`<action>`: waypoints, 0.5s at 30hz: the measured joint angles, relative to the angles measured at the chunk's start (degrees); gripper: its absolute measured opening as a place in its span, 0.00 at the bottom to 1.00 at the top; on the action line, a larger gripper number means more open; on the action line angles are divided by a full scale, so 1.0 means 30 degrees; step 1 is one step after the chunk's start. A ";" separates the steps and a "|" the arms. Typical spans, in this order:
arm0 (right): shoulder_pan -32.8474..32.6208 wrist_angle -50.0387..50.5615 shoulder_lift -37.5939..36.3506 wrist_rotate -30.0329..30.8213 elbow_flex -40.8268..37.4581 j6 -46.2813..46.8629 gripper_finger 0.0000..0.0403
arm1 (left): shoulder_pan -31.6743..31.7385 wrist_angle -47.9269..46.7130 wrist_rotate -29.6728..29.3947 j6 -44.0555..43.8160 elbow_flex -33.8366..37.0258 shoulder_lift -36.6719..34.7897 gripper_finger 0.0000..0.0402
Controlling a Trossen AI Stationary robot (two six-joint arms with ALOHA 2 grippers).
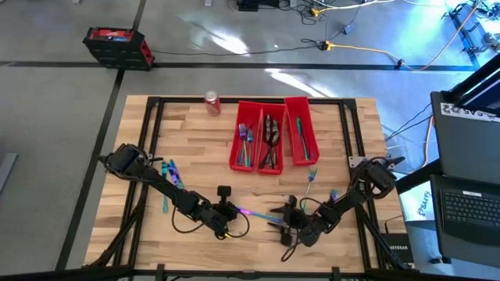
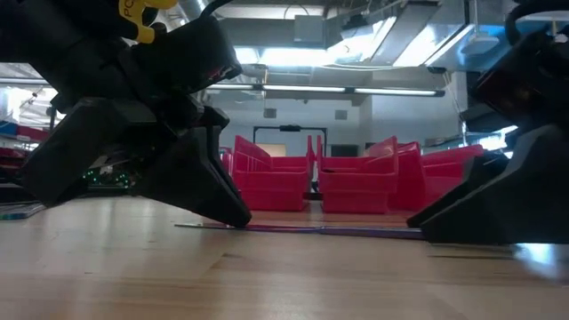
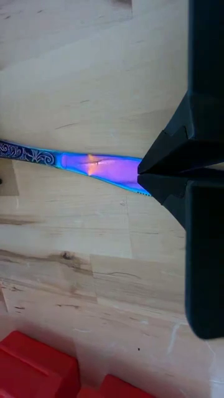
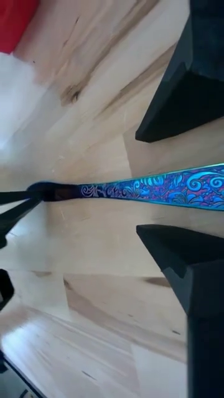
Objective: Sort silverware
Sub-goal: Put the purple table knife into the right red bin
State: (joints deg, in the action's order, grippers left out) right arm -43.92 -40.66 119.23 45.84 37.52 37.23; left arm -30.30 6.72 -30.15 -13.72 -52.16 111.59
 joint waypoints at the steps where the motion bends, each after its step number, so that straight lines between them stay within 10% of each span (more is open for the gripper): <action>1: -0.0158 -0.0306 0.0183 0.0356 0.0000 -0.0010 0.54 | 0.0000 0.0000 -0.0007 0.0000 0.0007 0.0000 0.00; 15: -0.0750 -0.0598 0.0691 0.1364 -0.0044 -0.0116 0.53 | 0.0102 0.0000 0.0044 0.0018 0.0006 0.0000 0.00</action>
State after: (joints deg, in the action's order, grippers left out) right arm -46.17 -42.45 121.30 49.94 37.39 36.89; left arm -30.00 6.72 -30.02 -13.66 -52.14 111.59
